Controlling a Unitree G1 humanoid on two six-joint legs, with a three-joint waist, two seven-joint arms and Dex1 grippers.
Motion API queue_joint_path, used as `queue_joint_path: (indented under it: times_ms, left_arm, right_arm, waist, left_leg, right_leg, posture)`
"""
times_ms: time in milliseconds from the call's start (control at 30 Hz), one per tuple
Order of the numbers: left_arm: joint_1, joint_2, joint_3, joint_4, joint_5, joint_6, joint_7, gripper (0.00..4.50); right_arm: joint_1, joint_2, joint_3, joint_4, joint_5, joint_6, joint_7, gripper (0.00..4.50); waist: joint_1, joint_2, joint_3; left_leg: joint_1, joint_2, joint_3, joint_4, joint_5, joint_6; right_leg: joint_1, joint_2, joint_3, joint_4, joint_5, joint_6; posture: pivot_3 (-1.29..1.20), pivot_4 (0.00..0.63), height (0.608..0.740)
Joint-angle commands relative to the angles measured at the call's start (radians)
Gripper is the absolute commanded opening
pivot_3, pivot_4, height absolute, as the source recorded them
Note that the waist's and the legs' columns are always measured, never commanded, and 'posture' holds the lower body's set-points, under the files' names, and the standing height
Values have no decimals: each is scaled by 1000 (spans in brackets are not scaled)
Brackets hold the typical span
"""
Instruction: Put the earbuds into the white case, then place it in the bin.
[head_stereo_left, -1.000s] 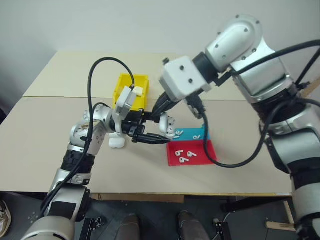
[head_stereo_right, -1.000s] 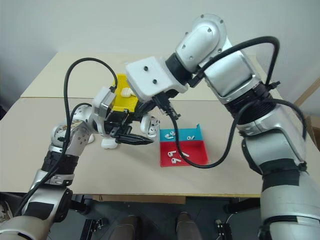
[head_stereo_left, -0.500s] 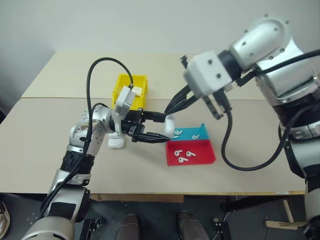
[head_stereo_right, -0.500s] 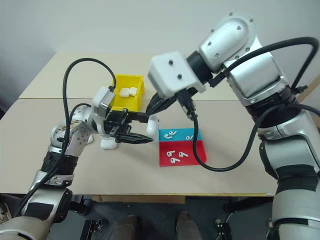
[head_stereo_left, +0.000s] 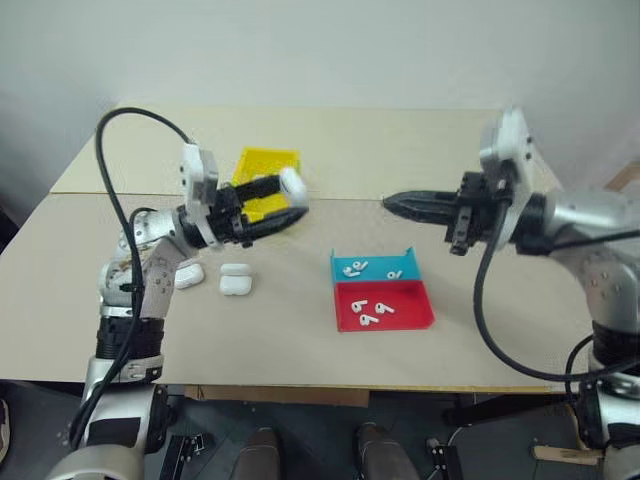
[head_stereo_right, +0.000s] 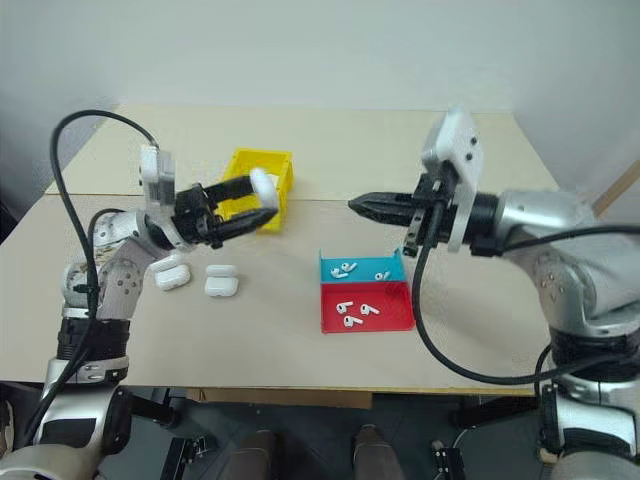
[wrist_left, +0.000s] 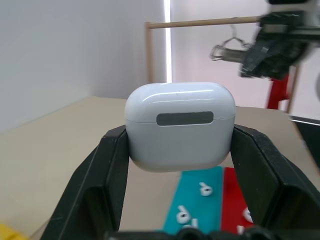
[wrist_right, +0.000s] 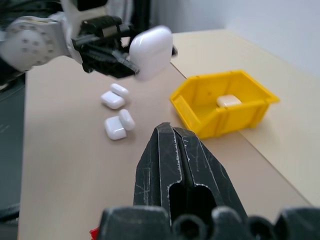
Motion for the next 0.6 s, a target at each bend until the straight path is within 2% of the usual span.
queue_joint_path:
  times_ms: [33, 100, 233, 400, 567, 600]
  left_arm:
    - [-105, -67, 12, 98, 152, -37, 331, 2767]
    - [-177, -99, -11, 227, 243, -58, 470, 2767]
    - [-360, -161, -58, 615, 386, -175, 675, 2767]
    - [-513, -198, -67, 947, 447, -293, 761, 2767]
    - [-567, -200, -77, 1082, 485, -305, 805, 4383]
    - [-569, -196, -70, 1086, 483, -315, 816, 4450]
  right_arm:
    - [20, 56, -58, -130, 69, 76, -163, 32]
    - [29, 85, -61, -169, 96, 99, -218, 32]
    - [17, 115, -61, -198, 136, 121, -290, 32]
    - [7, 111, -57, -208, 166, 119, -326, 32]
    - [12, 107, -62, -217, 192, 109, -352, 0]
    - [16, 106, -65, -221, 197, 107, -355, 0]
  waist:
    - [8, 0, 0]
    - [12, 0, 0]
    - [16, -1, 0]
    - [11, -1, 0]
    - [5, -1, 0]
    - [5, -1, 0]
  left_leg:
    - [0, -1, 0, 0, 0, 0]
    - [-1, -1, 0, 1, 1, 1]
    - [-2, -2, -1, 0, 0, 1]
    - [-6, -2, -1, 0, 0, 1]
    - [-5, -2, -1, 0, 1, 1]
    - [-5, -2, -1, 0, 1, 1]
  right_leg:
    - [0, 0, 0, 0, 0, 0]
    - [0, 0, 0, 0, 1, 1]
    - [0, 0, -1, -4, 1, 1]
    - [-2, -1, -1, -5, 1, 2]
    - [-2, -1, -1, -4, 1, 2]
    - [-2, -1, -1, -4, 1, 2]
  posture:
    - [0, 150, 740]
    - [0, 150, 740]
    - [0, 150, 740]
    - [0, 150, 740]
    - [0, 150, 740]
    - [0, 150, 740]
